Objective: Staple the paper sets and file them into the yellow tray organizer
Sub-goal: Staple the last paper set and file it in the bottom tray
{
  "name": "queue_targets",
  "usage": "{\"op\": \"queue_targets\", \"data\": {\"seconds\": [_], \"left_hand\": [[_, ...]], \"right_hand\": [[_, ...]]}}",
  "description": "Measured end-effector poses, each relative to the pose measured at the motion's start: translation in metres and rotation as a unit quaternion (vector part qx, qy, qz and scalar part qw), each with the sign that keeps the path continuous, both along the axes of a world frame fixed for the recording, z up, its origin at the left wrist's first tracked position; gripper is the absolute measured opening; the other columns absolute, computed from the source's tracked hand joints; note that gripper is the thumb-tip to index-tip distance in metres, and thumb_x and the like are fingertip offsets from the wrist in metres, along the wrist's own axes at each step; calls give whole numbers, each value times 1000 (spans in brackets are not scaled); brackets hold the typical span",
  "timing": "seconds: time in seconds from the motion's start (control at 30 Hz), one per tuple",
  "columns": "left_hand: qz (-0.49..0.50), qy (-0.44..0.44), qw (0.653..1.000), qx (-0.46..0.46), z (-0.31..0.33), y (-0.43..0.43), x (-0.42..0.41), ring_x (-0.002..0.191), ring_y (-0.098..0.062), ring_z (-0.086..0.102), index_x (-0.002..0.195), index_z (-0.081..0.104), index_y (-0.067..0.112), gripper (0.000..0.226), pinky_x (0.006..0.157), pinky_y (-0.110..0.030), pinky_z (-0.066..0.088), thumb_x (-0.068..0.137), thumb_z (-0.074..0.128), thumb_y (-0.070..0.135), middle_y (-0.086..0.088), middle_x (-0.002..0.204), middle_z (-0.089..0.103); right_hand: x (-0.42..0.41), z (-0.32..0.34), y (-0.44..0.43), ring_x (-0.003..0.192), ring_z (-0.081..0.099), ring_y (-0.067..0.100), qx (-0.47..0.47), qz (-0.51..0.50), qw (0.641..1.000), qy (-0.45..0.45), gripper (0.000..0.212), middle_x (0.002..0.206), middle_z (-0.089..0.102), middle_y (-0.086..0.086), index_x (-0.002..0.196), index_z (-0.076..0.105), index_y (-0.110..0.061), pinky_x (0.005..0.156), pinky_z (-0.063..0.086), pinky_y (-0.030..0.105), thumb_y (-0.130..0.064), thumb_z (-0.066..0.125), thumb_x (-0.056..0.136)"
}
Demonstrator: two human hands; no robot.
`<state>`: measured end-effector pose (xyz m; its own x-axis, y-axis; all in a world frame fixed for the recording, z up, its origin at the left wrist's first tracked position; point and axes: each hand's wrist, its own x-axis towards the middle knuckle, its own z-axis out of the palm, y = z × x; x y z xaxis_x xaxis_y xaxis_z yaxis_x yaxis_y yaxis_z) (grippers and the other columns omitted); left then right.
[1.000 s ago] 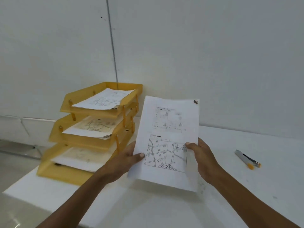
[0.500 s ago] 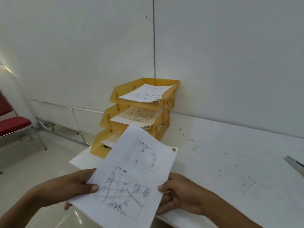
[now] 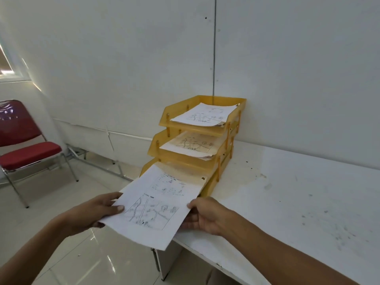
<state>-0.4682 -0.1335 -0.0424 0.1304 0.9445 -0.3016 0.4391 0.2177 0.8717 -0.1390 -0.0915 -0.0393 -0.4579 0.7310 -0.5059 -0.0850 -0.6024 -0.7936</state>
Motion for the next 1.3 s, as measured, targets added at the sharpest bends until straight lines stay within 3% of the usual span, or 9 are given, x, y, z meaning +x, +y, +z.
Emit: {"op": "queue_targets", "data": {"seconds": [0.2,0.3,0.4,0.53,0.63,0.87,1.13,1.23,1.3], "left_hand": [[31,-15,999,22,5,54,18,60,-6,49,136,59,29,88,44,-17,34,60,86,65,-6,103,74],[95,10,994,52,6,79,31,60,-8,53,137,60,21,62,49,-19,36,85,75,51,-1,95,73],[141,133,972,134,9,82,48,87,-23,68,145,47,18,58,60,-26,54,96,65,42,-9,123,63],[-98,437,848,283,3,76,58,149,-28,34,151,42,41,67,115,-46,41,89,59,60,-2,166,25],[-229,452,783,362,-11,87,61,149,-25,39,149,45,42,60,113,-46,46,96,67,25,8,160,41],[-180,486,802,296,-28,113,82,151,-10,34,151,31,53,73,121,-31,33,103,45,-1,21,161,34],[-224,384,874,196,-20,144,96,153,-12,28,134,32,67,45,125,-35,26,107,47,35,16,162,33],[-222,387,871,208,-20,145,99,153,-15,30,145,39,56,44,124,-36,28,105,48,40,12,163,33],[-220,384,876,192,-17,141,102,154,-15,28,148,40,52,51,124,-38,28,98,43,63,10,165,31]], "right_hand": [[-8,1,-5,98,72,38,-49,4,998,43,29,114,71,22,131,48,-6,75,62,48,-4,45,102],[-13,2,-3,84,74,41,-70,-23,994,86,33,107,68,29,133,44,-2,62,63,42,4,35,102],[-18,6,8,78,71,36,-68,-103,986,109,28,107,65,31,124,47,1,54,61,35,8,31,102],[-24,14,14,71,64,28,-50,-139,985,89,27,94,65,26,98,53,-2,54,59,31,5,28,104],[-30,13,14,66,60,25,-48,-176,980,85,30,83,63,23,92,55,-3,58,56,31,5,28,104],[-27,6,10,78,68,31,-12,-152,986,71,19,90,66,24,117,53,4,71,61,38,-5,42,104],[25,13,5,91,73,32,102,-24,992,-76,22,114,69,22,118,58,-3,81,62,46,-7,45,101],[37,10,10,82,71,26,272,-41,939,-207,26,100,72,8,108,63,-14,72,61,40,-9,39,101],[41,-1,17,86,63,17,445,-43,827,-341,26,101,69,-4,105,65,-22,72,57,34,-13,41,101]]}}
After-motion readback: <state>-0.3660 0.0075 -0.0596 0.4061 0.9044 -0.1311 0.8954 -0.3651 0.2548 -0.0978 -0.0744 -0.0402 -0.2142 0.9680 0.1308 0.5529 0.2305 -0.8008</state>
